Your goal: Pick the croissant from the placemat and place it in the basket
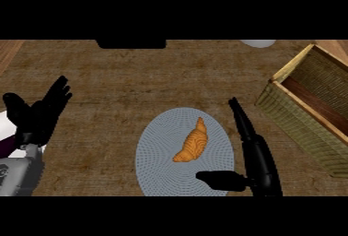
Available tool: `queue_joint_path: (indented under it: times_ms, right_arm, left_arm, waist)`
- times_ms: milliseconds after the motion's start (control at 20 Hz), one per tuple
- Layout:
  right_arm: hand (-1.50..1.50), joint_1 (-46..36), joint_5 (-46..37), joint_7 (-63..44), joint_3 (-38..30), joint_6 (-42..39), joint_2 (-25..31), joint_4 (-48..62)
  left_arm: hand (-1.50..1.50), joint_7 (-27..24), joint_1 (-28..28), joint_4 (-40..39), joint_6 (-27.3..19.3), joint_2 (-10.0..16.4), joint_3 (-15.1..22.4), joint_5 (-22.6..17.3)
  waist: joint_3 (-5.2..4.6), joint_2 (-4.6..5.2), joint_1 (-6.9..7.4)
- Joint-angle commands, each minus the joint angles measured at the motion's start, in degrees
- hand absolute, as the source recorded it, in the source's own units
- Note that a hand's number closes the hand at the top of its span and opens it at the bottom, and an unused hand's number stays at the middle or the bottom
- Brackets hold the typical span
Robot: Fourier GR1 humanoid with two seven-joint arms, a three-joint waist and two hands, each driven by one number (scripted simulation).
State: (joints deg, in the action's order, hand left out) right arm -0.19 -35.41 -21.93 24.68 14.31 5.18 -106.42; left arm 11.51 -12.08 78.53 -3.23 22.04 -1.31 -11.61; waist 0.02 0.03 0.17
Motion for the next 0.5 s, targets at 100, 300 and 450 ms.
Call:
queue_joint_path:
  times_ms: [100, 300, 450]
  right_arm:
    - [-1.5, -1.7, -1.2, 2.3, 0.4, 0.2, -2.8, 11.3]
    - [-1.5, -3.8, -0.7, 1.9, -1.7, -3.9, -2.2, 12.6]
    - [-1.5, -8.3, -1.2, 4.2, -4.7, -3.2, -4.1, 20.5]
  left_arm:
    - [0.0, 1.1, -5.1, -4.2, 0.0, -1.5, -0.9, 1.9]
    - [0.0, 3.6, -0.1, 3.4, 1.1, -1.7, -1.9, 1.5]
    - [0.0, -1.7, 1.0, -0.7, 2.4, -2.4, -2.8, 3.6]
  waist:
    - [-0.02, 0.06, -0.33]
    - [-0.01, -0.08, -0.04]
    - [-0.02, -0.02, -0.04]
